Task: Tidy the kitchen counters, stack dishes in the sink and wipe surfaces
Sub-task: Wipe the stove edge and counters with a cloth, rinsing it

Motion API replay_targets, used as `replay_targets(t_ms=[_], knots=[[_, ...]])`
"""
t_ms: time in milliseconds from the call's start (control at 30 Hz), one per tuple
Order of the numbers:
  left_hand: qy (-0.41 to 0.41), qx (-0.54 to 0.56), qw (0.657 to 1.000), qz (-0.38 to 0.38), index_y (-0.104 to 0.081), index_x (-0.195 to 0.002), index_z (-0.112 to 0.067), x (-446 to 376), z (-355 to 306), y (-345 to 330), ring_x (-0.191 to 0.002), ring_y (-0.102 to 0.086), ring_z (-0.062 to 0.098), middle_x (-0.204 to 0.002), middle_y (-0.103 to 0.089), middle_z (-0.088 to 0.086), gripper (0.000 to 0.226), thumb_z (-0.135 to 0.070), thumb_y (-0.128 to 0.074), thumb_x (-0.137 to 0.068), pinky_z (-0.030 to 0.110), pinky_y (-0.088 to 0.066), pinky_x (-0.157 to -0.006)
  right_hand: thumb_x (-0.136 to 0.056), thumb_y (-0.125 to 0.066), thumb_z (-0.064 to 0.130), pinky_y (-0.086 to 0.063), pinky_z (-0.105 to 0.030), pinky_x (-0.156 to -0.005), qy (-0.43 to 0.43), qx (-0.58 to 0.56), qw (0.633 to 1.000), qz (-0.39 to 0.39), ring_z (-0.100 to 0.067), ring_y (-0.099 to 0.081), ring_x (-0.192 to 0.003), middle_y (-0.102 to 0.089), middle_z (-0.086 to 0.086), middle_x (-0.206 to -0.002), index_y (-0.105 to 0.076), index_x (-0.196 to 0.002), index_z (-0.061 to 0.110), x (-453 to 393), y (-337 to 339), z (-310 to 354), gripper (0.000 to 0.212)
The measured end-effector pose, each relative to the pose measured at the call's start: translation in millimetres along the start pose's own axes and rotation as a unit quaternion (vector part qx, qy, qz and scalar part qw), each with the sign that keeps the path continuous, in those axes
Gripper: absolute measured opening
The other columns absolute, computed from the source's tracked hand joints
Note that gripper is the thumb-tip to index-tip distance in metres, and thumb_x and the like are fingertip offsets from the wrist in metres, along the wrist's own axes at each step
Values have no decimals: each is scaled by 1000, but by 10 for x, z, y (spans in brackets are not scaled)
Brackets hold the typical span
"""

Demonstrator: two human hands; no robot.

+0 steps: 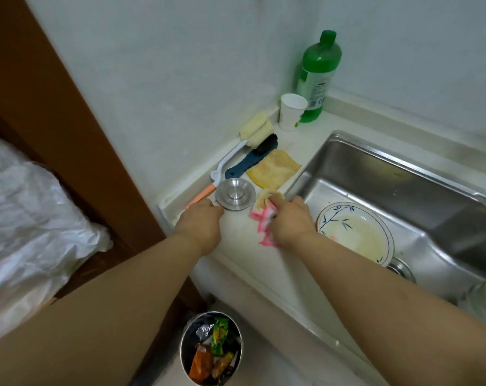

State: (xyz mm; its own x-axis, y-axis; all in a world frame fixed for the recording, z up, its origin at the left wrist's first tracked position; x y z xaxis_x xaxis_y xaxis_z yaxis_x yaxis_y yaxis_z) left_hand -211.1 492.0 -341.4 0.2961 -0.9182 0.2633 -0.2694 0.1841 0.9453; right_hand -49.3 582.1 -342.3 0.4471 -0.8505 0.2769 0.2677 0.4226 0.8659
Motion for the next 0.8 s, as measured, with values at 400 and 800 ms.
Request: replay_targets(t_ms=[400, 800], knots=[[51, 53, 996, -43, -61, -122, -13, 354, 234, -4, -114, -51, 26, -125, -49, 4, 38, -3, -50, -87, 35, -45, -98, -82, -63, 24, -39, -35, -94, 76, 76, 994, 30, -30, -36, -114, -37, -6, -115, -52, -128, 33, 485, -153, 210, 48], [81, 62, 993, -58, -60, -123, -10, 437, 402, -25, -112, -51, 28, -122, -48, 7, 38, -4, -47, -88, 37, -47, -97, -86, -55, 21, -42, -27, -91, 124, 21, 989, 76, -25, -49, -106, -38, -2, -104, -56, -127, 40, 699, -392, 375, 45]])
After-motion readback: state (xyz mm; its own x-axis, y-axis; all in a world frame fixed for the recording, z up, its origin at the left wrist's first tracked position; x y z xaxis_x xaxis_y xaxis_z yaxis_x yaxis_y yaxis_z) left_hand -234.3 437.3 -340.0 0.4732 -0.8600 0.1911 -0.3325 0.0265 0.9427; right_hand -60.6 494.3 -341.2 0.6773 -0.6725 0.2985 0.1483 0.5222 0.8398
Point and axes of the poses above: each hand's wrist, its own x-axis away from the middle knuckle, its own y-axis out of the back of the hand, z = x × y, the point moved 2 cm from there along -x, towards the middle knuckle
